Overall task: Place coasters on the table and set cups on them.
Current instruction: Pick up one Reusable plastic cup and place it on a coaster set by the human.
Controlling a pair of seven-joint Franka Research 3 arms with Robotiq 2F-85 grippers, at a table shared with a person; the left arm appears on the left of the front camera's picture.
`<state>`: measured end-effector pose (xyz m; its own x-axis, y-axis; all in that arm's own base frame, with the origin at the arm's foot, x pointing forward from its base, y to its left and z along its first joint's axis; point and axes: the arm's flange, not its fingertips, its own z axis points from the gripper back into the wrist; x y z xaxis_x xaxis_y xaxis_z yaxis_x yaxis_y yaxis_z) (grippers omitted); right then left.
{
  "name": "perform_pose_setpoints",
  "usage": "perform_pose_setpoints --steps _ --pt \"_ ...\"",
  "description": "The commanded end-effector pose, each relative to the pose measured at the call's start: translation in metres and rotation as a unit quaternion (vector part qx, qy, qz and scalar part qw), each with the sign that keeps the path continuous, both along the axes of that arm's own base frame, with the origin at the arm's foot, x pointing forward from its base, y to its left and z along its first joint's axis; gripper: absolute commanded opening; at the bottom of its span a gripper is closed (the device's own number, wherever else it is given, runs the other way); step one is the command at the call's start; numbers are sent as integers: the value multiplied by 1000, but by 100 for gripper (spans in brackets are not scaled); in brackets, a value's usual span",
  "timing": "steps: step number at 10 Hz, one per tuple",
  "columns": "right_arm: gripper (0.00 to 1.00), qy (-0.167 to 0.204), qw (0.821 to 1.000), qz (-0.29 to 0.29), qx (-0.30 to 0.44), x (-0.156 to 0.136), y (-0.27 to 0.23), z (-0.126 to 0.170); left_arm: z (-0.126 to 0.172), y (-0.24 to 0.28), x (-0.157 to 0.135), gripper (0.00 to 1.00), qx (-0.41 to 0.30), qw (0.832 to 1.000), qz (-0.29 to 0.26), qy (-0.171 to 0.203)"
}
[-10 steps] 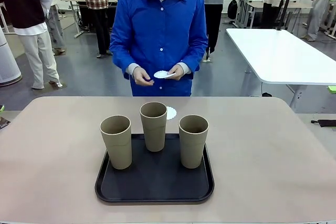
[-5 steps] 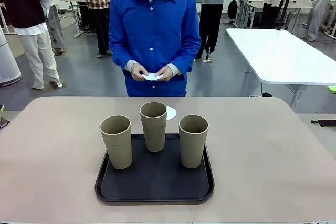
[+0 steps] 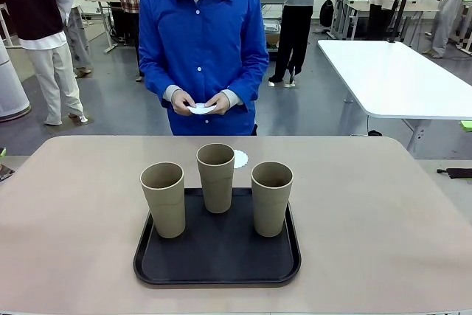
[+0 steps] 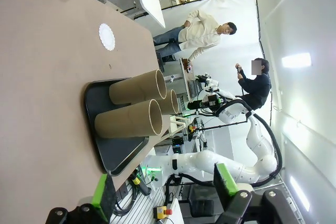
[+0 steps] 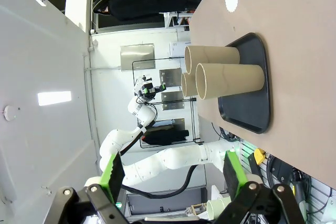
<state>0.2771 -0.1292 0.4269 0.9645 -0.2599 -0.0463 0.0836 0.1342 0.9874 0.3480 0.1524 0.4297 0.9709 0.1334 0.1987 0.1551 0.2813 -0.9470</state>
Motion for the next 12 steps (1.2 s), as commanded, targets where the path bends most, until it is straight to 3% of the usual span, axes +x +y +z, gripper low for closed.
perform_pose_setpoints --steps 1,12 --pt "100 -2 1000 -2 3 0 0 1 2 1 -1 100 -2 1000 1 -4" --pt "100 -2 1000 -2 3 0 0 1 2 1 -1 100 -2 1000 1 -4"
